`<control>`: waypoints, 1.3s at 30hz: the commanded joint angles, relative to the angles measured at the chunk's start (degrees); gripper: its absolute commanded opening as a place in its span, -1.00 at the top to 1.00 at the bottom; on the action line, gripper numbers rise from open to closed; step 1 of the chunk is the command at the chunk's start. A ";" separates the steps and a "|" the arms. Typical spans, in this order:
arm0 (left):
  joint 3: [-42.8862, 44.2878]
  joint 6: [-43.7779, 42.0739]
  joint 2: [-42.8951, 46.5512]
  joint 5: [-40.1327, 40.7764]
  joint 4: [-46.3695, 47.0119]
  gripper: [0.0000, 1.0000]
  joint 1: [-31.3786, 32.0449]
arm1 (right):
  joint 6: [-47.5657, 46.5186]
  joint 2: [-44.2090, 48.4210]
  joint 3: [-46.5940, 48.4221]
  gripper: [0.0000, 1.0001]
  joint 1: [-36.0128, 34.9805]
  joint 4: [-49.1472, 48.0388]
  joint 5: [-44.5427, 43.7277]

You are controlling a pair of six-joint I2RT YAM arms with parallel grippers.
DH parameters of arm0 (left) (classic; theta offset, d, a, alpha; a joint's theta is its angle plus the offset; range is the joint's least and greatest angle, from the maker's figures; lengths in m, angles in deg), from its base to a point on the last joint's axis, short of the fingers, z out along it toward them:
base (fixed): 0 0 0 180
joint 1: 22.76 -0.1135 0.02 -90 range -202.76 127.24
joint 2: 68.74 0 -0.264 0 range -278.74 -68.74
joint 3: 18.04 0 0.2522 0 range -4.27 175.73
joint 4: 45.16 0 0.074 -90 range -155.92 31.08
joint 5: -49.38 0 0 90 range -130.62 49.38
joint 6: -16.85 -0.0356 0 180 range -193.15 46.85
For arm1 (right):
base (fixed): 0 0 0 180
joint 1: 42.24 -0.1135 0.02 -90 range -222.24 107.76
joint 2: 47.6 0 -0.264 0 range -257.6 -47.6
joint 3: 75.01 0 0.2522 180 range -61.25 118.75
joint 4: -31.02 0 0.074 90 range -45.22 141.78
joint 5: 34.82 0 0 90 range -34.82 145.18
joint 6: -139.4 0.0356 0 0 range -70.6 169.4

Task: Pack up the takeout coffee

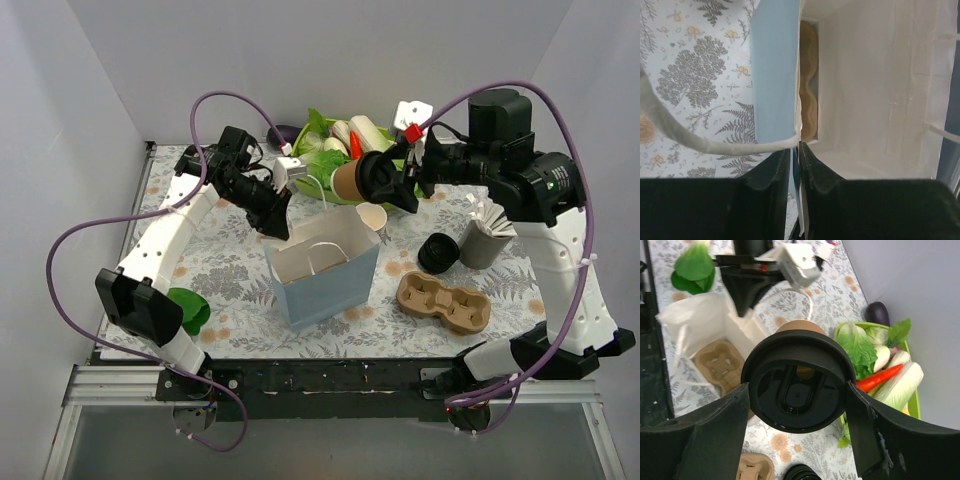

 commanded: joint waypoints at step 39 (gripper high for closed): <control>6.69 3.13 2.68 -1.88 3.29 0.22 1.25 | -26.48 -6.08 -20.78 0.97 -22.45 -2.74 -15.75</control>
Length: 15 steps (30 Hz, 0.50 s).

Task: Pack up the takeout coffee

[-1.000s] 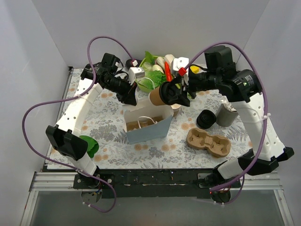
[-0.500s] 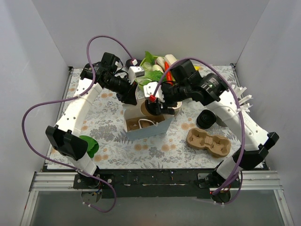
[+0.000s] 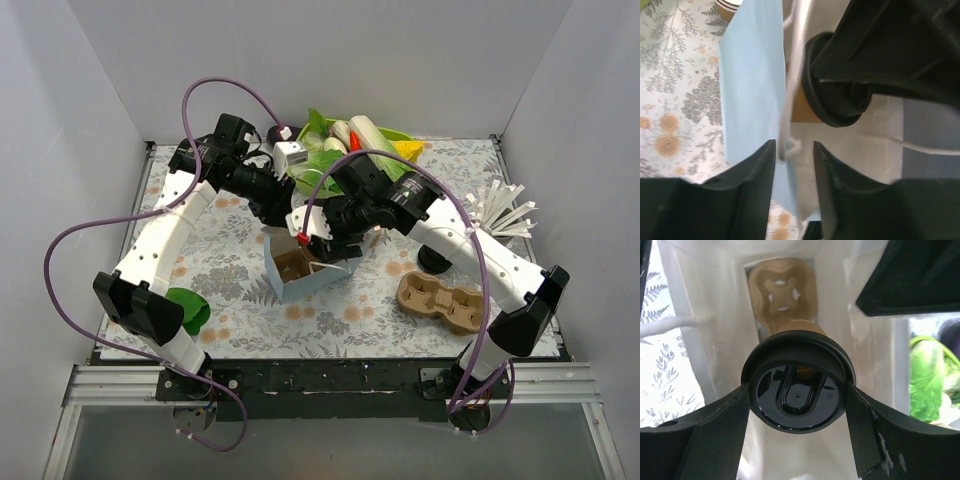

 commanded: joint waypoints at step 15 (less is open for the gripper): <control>-6.11 5.98 16.62 4.38 15.16 -0.56 0.70 | -16.38 20.95 -27.18 0.97 -1.58 -12.03 -4.43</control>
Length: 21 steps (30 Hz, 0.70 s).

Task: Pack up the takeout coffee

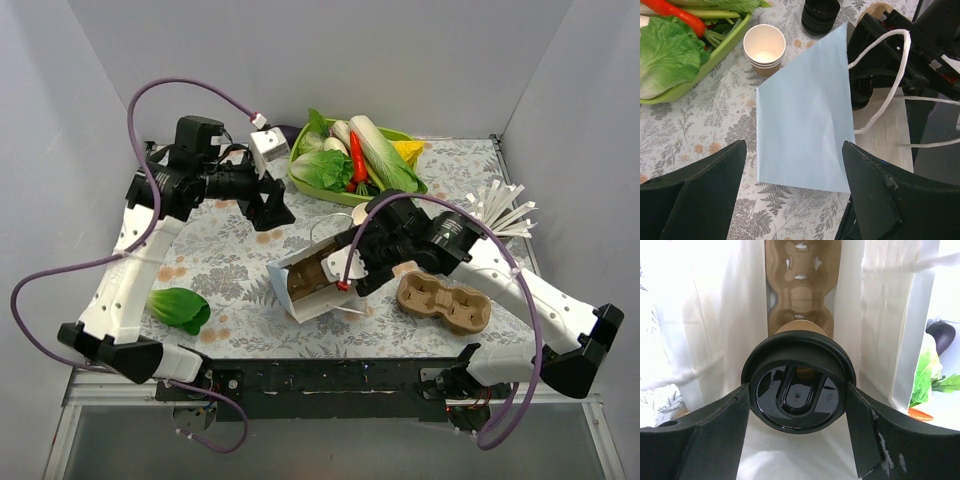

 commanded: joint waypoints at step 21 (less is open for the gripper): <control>-9.85 11.25 6.28 18.80 11.90 -0.74 0.00 | -17.95 -1.65 -7.14 0.97 0.02 -11.06 -0.58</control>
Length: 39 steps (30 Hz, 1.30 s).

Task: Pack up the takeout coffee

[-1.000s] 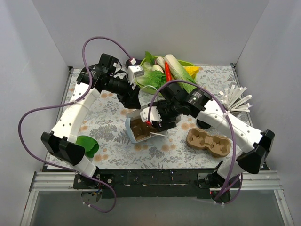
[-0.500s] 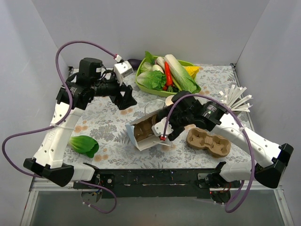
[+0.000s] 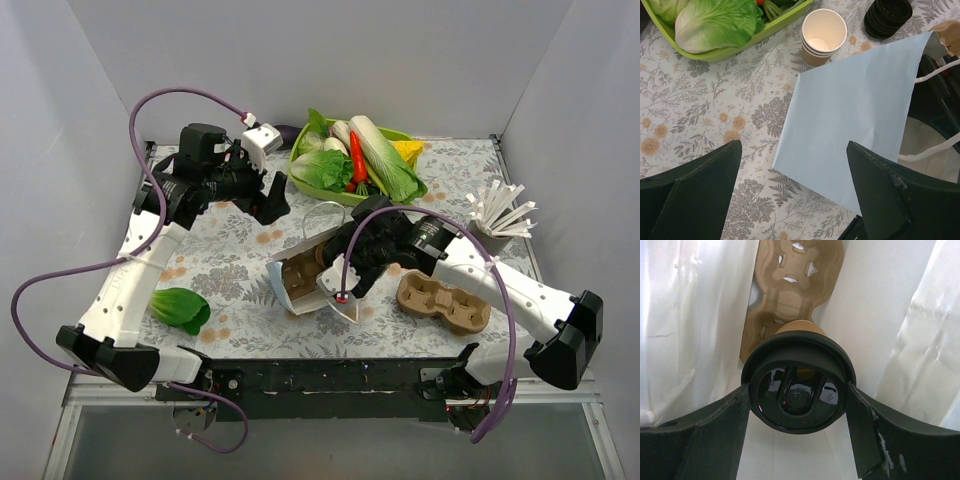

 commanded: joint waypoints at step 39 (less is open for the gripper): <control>-13.96 5.00 0.04 -8.78 6.75 -0.70 -0.79 | 16.58 -8.87 7.27 0.97 3.47 -0.25 2.05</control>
